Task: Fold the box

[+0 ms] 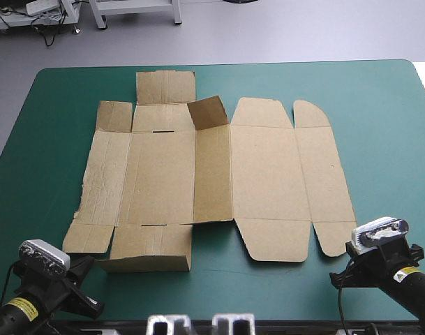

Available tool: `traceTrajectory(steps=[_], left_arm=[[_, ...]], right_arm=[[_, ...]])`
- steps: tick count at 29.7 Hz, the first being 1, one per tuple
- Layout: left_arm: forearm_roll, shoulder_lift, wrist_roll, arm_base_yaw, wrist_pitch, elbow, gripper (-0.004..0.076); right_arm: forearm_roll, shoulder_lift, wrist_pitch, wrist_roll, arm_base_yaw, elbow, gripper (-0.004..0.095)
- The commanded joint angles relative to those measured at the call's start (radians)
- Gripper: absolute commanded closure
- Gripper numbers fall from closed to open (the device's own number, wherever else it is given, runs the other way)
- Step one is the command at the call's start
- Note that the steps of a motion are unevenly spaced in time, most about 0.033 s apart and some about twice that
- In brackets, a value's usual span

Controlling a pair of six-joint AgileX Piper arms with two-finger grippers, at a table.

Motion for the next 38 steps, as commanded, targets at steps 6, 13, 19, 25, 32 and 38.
traceTrajectory(steps=[6,13,19,25,32,38], left_arm=[[-0.010,0.012,0.001,0.001,-0.068,-0.026,0.0734],[0.001,0.043,-0.022,0.001,-0.141,-0.113,0.0734],[0.120,0.227,-0.050,0.001,-0.159,-0.281,0.0734],[0.438,0.513,-0.235,0.001,-0.151,-0.448,0.0734],[0.727,0.795,-0.425,0.001,-0.019,-0.590,0.0734],[0.618,0.973,-0.361,0.156,0.075,-0.706,0.0733]], right_arm=[[0.021,0.007,-0.051,-0.006,-0.001,-0.023,0.0927],[0.021,0.007,-0.051,-0.006,-0.001,-0.023,0.0927],[0.021,0.007,-0.051,-0.006,-0.001,-0.023,0.0927],[0.021,0.007,-0.051,-0.006,-0.001,-0.023,0.0927],[0.021,0.007,-0.051,-0.006,-0.001,-0.023,0.0927],[0.021,0.007,-0.051,-0.006,-0.001,-0.023,0.0927]])
